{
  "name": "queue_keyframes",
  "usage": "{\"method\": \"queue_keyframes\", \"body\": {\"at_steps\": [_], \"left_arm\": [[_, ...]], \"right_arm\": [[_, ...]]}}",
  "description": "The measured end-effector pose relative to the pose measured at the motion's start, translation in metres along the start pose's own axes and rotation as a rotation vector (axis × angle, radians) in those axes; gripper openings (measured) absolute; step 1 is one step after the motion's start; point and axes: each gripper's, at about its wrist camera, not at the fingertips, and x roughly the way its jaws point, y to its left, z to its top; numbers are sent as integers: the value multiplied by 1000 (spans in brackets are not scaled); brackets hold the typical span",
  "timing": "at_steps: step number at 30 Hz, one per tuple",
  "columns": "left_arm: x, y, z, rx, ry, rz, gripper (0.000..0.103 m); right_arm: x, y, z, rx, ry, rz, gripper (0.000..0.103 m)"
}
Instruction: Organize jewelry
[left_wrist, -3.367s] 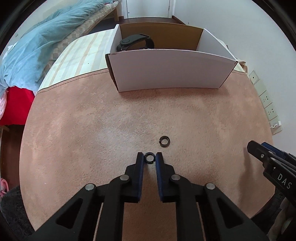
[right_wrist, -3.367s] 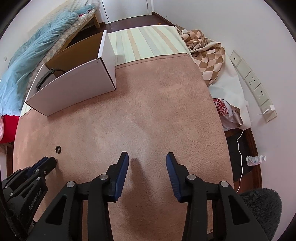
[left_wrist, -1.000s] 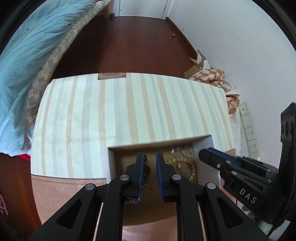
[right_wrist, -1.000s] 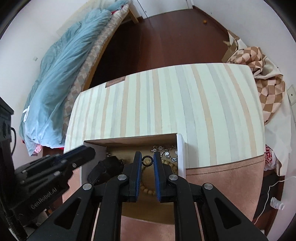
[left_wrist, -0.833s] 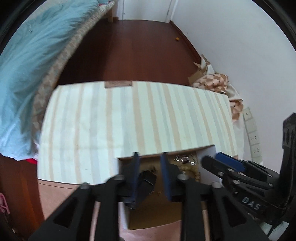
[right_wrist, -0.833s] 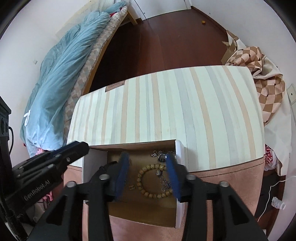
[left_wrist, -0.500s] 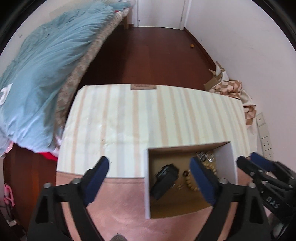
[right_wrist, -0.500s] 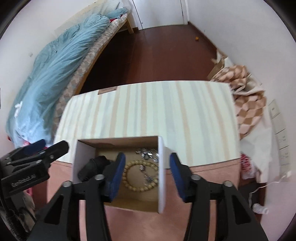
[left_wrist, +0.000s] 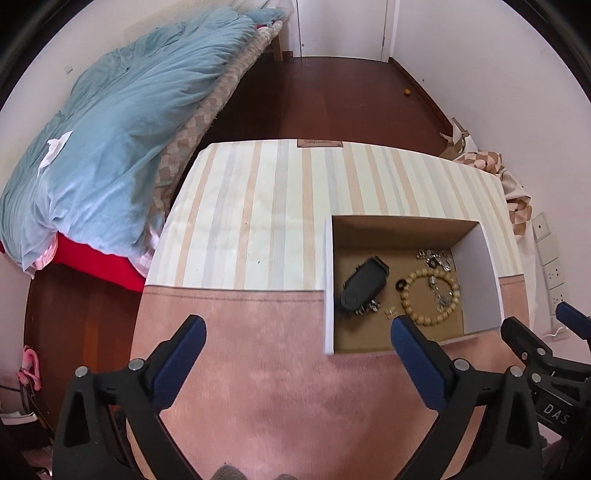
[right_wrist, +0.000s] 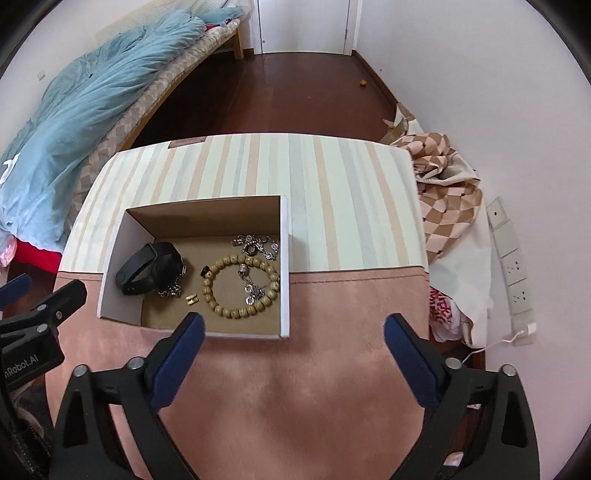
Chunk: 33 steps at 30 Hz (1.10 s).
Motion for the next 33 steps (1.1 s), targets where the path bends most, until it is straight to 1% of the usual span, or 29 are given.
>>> {"method": "queue_keyframes", "body": {"at_steps": [4,10,16,19,23,29,33], "left_arm": [[-22,2,-10,-12,-17,-11,102],[-63,5,-23,-20,-61,-19,102],[-123,9,-39,-23,-149,-22,102],[-156,11,-46,-20,-198,-9,102],[-188,14,-55,-21,-247,8,102],[-225,19,-69,-36,-292,1,102],[-242,18,-77,-43,-305,-22,102]], "right_arm": [[-22,-2,-7,9,-29,-17,103],[-70,-2,-16,6,-96,-35,103],[-129,4,-31,-22,-177,-46,103],[-162,7,-41,-27,-226,-52,103],[-202,6,-53,-14,-285,-46,103],[-257,3,-66,0,-378,-54,103],[-285,2,-76,4,-419,-47,103]]}}
